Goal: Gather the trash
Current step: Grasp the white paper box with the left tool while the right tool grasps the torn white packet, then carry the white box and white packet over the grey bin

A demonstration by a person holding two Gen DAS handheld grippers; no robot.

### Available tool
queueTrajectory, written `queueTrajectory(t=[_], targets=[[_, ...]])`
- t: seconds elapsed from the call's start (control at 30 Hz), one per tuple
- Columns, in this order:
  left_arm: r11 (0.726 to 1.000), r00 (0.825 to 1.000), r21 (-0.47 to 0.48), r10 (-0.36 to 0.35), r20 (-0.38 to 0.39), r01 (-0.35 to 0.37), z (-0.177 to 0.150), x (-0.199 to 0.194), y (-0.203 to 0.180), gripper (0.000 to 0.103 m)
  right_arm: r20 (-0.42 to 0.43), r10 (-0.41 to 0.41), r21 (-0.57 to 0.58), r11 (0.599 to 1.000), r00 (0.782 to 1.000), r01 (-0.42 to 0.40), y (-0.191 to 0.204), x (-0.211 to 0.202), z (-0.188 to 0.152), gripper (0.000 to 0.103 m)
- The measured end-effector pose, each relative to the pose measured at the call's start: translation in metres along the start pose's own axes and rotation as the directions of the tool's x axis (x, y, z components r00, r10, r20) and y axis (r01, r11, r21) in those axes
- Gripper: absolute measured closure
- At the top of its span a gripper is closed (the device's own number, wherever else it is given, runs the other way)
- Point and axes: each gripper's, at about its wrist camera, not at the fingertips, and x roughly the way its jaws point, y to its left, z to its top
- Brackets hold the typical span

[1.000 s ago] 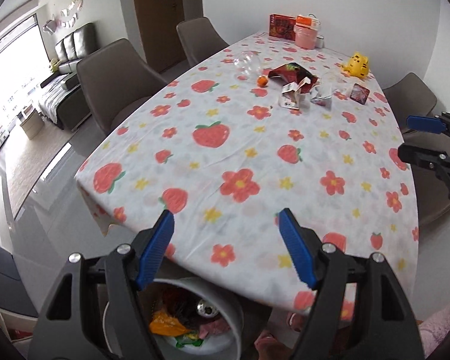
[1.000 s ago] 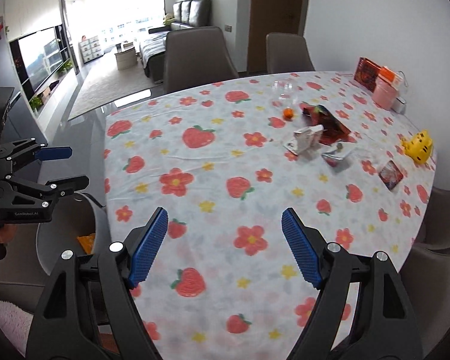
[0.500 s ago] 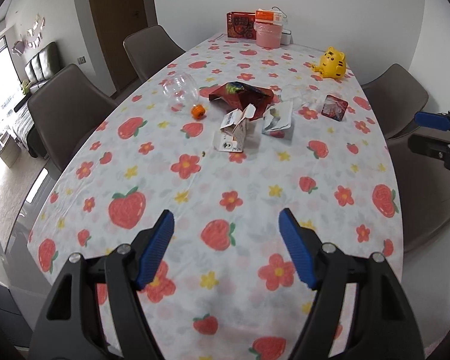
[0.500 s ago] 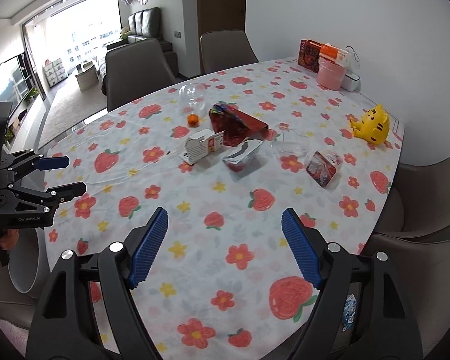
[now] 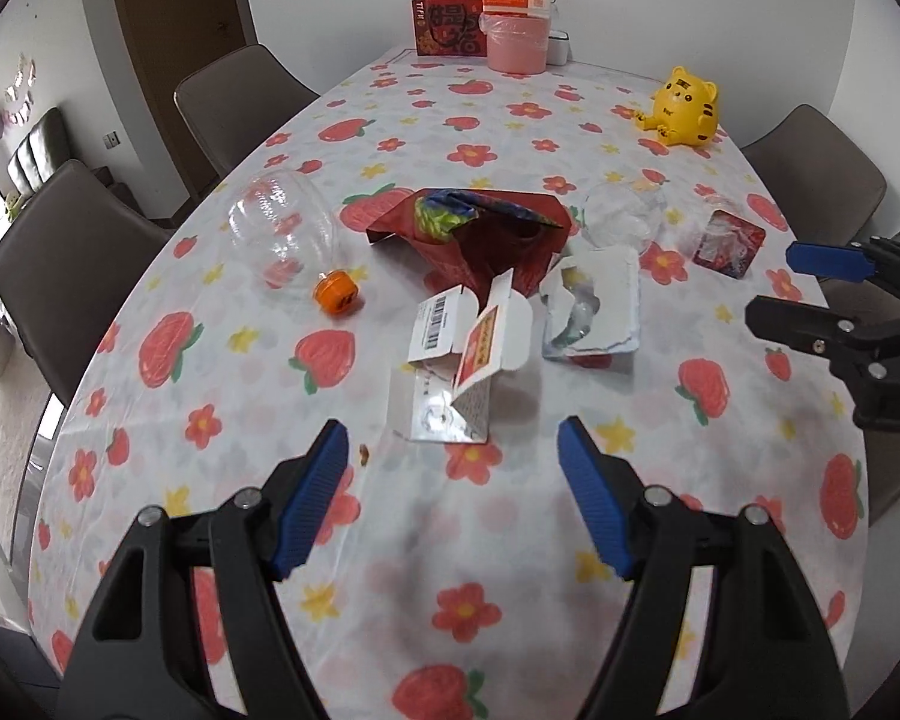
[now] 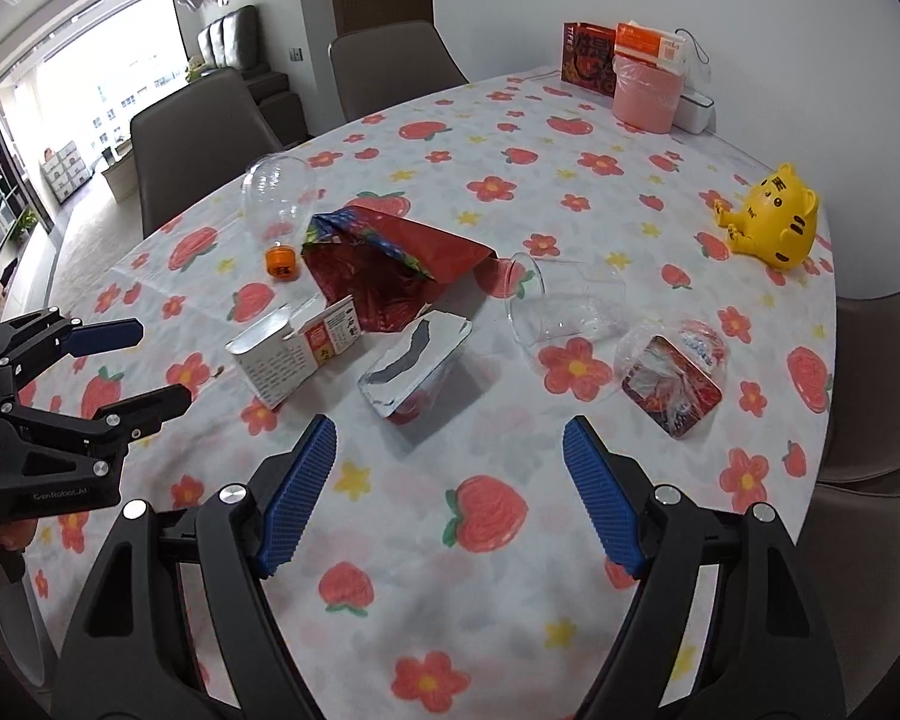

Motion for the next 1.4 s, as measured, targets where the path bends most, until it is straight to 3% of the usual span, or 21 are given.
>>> queueTrajectory(t=[0.27,0.47,0.53,0.63,0.7,0.77,0.93,1.4], targets=[[0.998,0.999,0.063,-0.004,-0.034,0.006,0.012,0.058,0.005,0.033,-0.045,-0.012,0.033,0.999,0.999,0.014,-0.001,0.070,0.021,0.028],[0.997,0.998,0.070,-0.017,-0.057,0.021,0.016,0.078,0.010,0.053,-0.087,-0.016,0.039,0.999,0.996,0.020,0.006,0.099,0.021,0.029],[0.997,0.998,0.070,-0.025,-0.062,0.030,0.017,0.083,0.011,0.060,-0.098,-0.014,0.039,0.999,0.995,0.018,0.008,0.104,0.021,0.035],[0.996,0.998,0.083,-0.031,-0.063,0.036,0.018,0.085,0.010,0.081,-0.119,-0.006,0.035,0.999,0.993,0.011,0.010,0.111,0.022,0.056],[0.995,0.997,0.095,-0.032,-0.065,0.038,0.018,0.085,0.008,0.086,-0.121,0.010,0.038,0.999,0.993,-0.005,0.010,0.111,0.022,0.072],[0.993,0.997,0.104,-0.041,-0.066,0.048,0.017,0.083,0.006,0.093,-0.111,0.018,0.040,0.999,0.994,-0.014,0.011,0.108,0.022,0.076],[0.992,0.998,0.116,-0.042,-0.055,0.048,0.012,0.073,0.003,0.098,-0.091,0.043,0.040,0.998,0.995,-0.040,0.013,0.097,0.023,0.086],[0.996,0.999,0.067,-0.052,0.000,0.052,-0.007,0.001,-0.001,0.099,-0.026,0.047,-0.015,0.999,0.999,-0.047,0.022,0.024,0.005,0.087]])
